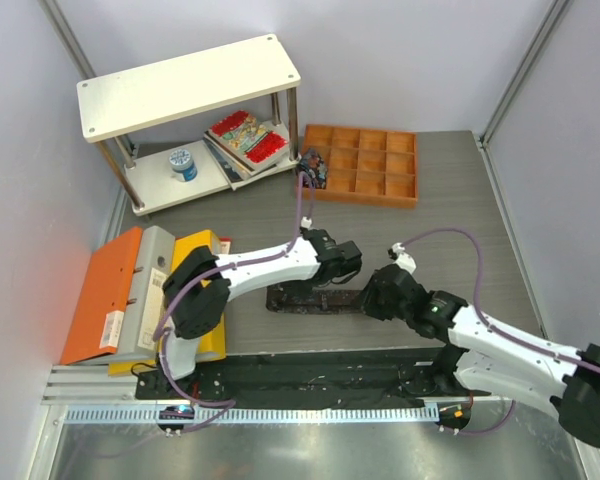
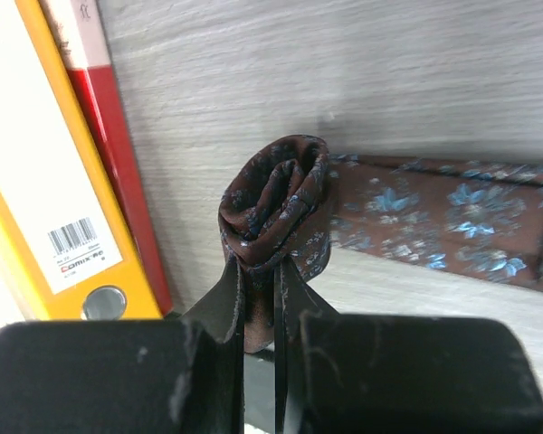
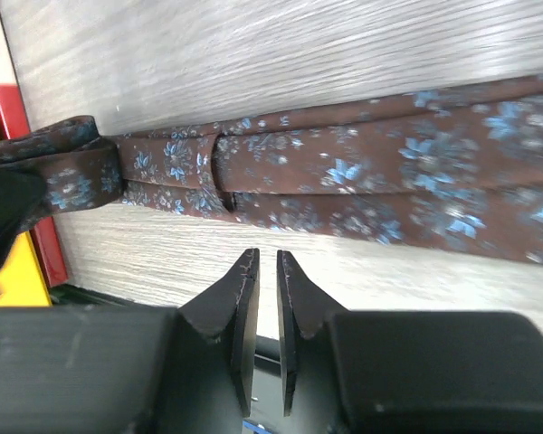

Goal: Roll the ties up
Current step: Roll the tie at the center of the board.

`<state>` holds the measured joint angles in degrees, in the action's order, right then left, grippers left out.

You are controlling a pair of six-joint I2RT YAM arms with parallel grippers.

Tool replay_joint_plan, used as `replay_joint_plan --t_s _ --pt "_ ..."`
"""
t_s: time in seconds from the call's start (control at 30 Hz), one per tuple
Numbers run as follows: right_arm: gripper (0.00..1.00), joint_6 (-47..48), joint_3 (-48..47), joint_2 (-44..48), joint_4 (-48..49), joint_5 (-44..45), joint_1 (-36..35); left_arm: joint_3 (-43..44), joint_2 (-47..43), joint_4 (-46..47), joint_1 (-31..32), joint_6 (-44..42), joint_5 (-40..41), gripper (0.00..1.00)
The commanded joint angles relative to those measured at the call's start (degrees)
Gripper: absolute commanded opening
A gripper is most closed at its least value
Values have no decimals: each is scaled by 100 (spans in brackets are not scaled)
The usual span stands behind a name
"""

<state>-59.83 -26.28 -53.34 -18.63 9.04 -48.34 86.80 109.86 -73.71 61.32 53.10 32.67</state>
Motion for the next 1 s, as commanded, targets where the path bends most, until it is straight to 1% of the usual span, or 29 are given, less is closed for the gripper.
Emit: replay_joint_plan --t_s 0.0,0.17,0.33,0.43,0.47,0.57,0.63,0.67,0.7,0.77,0.8,0.87,0.97 --pt "20 -46 -96 745 -851 423 157 775 631 -925 257 508 513 0" --pt "20 -63 -228 1159 -1344 529 175 1355 1422 -1066 459 675 443 0" --pt "19 -116 -211 1484 -1617 564 175 1646 1810 -944 512 684 267 1" --pt "20 -134 -254 1660 -1810 652 175 1629 1811 -610 530 640 83 11" --pt "20 -116 -289 1686 -1863 661 167 1577 1793 -522 539 588 -5 24" --pt "20 -108 -403 1783 -2039 740 175 1454 1653 -214 539 535 -102 38" --pt "20 -99 -465 1810 -2144 775 175 1392 1504 -39 539 473 -208 43" --pt "20 -90 -526 1818 -2171 818 175 1383 1451 14 539 456 -251 50" --pt "20 -55 -562 1810 -2214 836 175 1357 1398 76 539 403 -313 55" --pt "20 -2 -719 1740 -2241 915 184 1234 1152 295 539 368 -357 62" --pt "21 24 -781 1696 -2267 942 184 1190 1056 366 539 350 -375 64" --pt "21 112 -983 1521 -2320 1012 175 1084 810 559 530 297 -480 65" --pt "21 226 -1264 1275 -2347 1117 175 1058 555 613 530 253 -507 67"
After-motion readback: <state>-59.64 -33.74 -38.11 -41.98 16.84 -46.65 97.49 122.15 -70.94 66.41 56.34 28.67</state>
